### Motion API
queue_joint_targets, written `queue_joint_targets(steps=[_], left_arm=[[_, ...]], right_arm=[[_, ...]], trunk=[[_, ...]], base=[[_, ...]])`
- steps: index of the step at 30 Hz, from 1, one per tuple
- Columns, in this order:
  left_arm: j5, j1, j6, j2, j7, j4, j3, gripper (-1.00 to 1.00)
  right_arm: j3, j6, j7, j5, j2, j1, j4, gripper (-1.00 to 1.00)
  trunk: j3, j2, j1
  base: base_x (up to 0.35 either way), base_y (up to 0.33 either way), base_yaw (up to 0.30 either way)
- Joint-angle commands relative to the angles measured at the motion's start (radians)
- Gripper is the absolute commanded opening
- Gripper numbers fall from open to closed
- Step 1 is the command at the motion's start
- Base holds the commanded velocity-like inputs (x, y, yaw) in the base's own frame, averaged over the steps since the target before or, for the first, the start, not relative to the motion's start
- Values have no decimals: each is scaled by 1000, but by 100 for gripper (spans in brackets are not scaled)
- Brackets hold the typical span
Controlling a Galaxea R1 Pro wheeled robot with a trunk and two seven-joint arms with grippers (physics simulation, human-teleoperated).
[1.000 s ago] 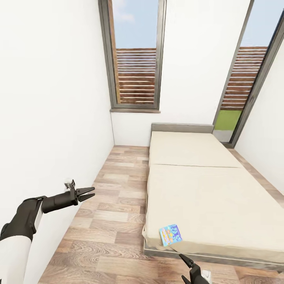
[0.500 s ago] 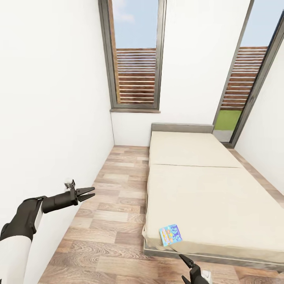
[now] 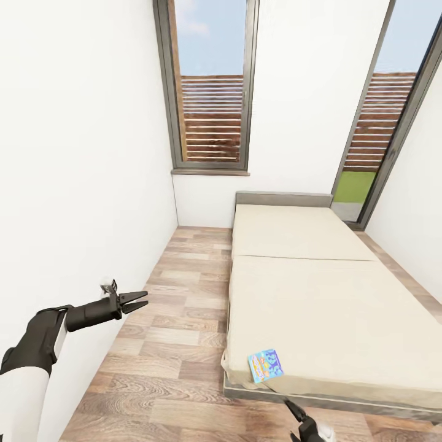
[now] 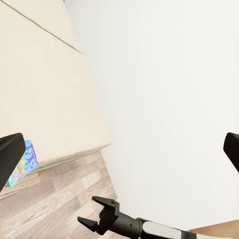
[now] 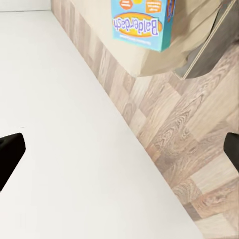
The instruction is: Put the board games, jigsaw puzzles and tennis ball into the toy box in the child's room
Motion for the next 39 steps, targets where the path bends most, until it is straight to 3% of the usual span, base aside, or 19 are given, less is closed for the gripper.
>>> queue_joint_targets(steps=[1,7,21,32,39], left_arm=[[-10,-1,10,0,-8,-1,3,100],[-6,-1,12,4,-8,-1,4,100],[-6,-1,15,1,-8,-1,3,100],[-6,-1,15,1,-8,-1,3,100],[-5,-1,15,1,-8,-1,3,100]], right_arm=[[2,-8,1,-11,0,-1,10,100],[1,-70,12,-15,1,-1,58,100],[5,-81,3,-12,2,-1,60,100],[0,-130,1,-12,24,-16,52,100],[-14,-154,-25,-33,32,-63,60,100]], trunk=[[-1,-1,0],[-1,-1,0],[-1,-1,0],[-36,-78,42],[-58,-127,69]], base=[[0,0,0],[0,0,0],[0,0,0],[0,0,0],[0,0,0]])
